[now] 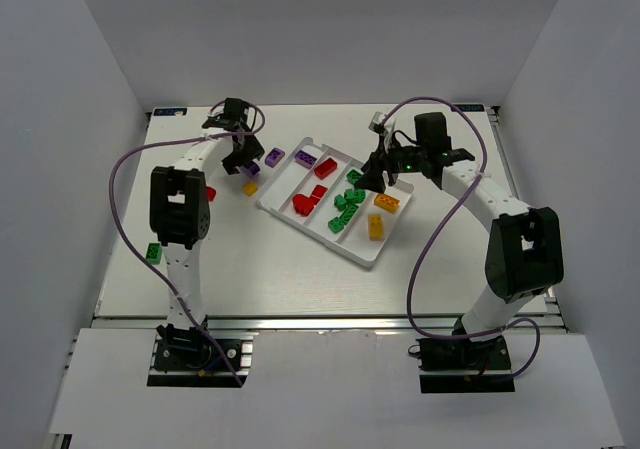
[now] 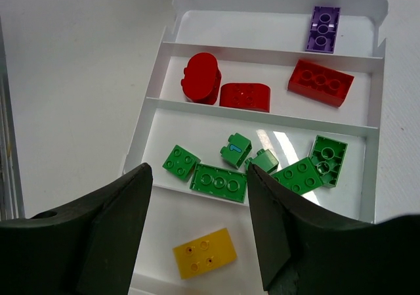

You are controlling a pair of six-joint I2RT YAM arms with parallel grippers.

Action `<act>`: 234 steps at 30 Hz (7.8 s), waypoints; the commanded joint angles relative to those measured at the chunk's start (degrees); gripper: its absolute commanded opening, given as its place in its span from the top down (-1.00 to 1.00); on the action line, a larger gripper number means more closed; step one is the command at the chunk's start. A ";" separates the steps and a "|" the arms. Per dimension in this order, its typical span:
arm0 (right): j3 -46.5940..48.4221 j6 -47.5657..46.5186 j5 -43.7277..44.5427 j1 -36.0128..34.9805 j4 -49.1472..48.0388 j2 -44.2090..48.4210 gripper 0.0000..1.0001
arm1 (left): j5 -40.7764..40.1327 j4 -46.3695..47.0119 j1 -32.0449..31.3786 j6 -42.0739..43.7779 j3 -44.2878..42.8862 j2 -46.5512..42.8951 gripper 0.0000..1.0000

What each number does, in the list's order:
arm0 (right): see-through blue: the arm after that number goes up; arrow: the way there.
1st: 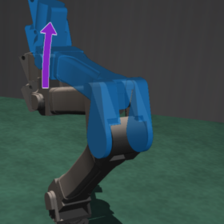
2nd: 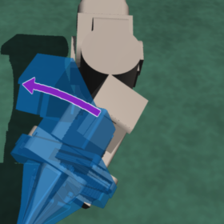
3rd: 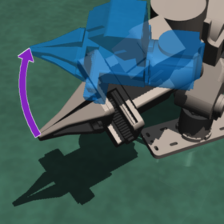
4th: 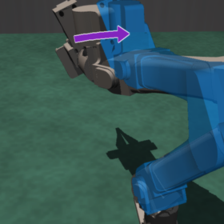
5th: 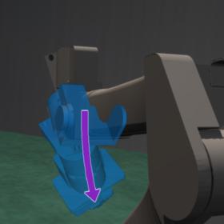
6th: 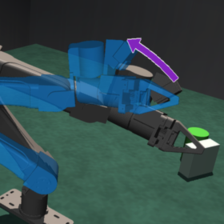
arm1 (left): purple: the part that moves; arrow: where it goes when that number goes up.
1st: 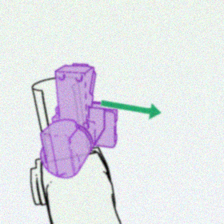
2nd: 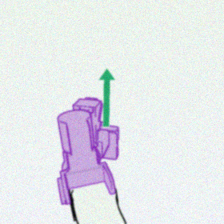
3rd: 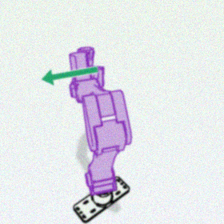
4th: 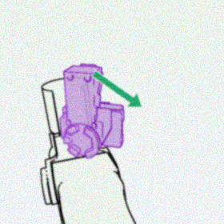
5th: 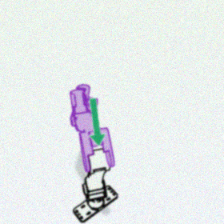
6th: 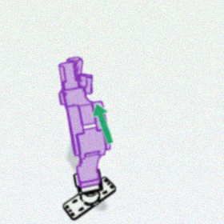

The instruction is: Sort the legos into containers by color

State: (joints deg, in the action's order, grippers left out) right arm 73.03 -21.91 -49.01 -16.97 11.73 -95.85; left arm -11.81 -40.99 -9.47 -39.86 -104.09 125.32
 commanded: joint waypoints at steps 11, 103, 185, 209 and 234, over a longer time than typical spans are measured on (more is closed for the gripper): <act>-0.70 0.91 -0.82 0.19 -1.71 1.99 -0.31 | 1.79 0.12 0.25 0.48 -4.89 3.36 -0.34; 3.34 -0.59 1.90 0.27 5.68 -0.30 0.04 | 15.86 18.93 -4.67 41.88 -4.10 6.08 -0.34; 1.85 -0.59 0.59 0.71 4.53 1.46 0.00 | 8.22 23.40 -7.77 14.22 16.87 -19.64 0.76; 1.67 -0.94 0.32 0.71 4.45 1.11 -0.01 | -1.28 -1.54 14.22 -17.01 24.65 -21.44 -0.85; 1.50 -0.68 1.03 0.62 4.36 0.93 -0.01 | -1.37 -3.22 15.28 -16.22 13.48 -7.28 -0.12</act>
State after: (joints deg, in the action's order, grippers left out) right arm 74.72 -22.09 -47.90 -16.56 17.43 -96.97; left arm -13.08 -43.97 5.52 -56.31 -89.69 119.44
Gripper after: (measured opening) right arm 0.504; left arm 0.582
